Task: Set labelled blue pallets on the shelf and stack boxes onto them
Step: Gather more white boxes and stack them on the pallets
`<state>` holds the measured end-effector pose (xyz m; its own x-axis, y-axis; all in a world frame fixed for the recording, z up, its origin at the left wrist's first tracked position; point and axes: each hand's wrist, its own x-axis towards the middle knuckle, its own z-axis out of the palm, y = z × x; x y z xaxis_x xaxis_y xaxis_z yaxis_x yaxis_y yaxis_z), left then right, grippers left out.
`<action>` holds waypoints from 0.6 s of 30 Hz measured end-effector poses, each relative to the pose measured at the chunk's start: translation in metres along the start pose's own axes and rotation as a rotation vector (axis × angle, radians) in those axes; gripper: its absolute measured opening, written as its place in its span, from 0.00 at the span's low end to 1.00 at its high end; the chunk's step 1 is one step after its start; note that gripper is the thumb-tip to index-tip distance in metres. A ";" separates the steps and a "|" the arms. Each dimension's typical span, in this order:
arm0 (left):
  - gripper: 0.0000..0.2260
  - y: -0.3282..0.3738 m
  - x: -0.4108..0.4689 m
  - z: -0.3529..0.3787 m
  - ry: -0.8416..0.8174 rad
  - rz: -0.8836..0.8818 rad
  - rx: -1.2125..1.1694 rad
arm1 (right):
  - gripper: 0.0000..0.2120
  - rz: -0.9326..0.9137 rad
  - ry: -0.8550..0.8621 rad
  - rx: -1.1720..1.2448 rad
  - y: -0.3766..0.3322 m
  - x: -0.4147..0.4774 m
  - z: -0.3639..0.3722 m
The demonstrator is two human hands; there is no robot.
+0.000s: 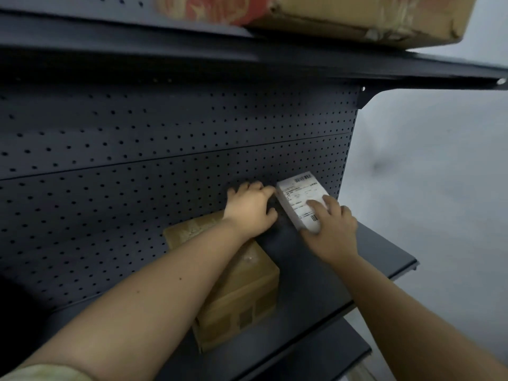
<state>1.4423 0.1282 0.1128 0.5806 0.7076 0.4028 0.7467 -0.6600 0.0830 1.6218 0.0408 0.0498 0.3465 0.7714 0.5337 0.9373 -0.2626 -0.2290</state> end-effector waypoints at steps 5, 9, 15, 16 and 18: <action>0.20 -0.039 -0.042 -0.055 0.078 -0.063 0.092 | 0.30 -0.115 0.072 0.102 -0.052 -0.007 -0.035; 0.22 -0.087 -0.100 -0.112 0.112 -0.157 0.175 | 0.31 -0.243 0.055 0.170 -0.125 -0.018 -0.064; 0.23 -0.162 -0.239 -0.195 0.159 -0.324 0.313 | 0.30 -0.452 0.020 0.272 -0.268 -0.074 -0.092; 0.23 -0.175 -0.266 -0.208 0.161 -0.354 0.337 | 0.30 -0.486 0.016 0.299 -0.295 -0.086 -0.095; 0.22 -0.201 -0.322 -0.234 0.168 -0.420 0.380 | 0.30 -0.570 -0.001 0.336 -0.352 -0.112 -0.101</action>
<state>1.0293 -0.0264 0.1794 0.1740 0.8184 0.5477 0.9834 -0.1736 -0.0530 1.2566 -0.0119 0.1531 -0.2009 0.7370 0.6454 0.9116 0.3819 -0.1523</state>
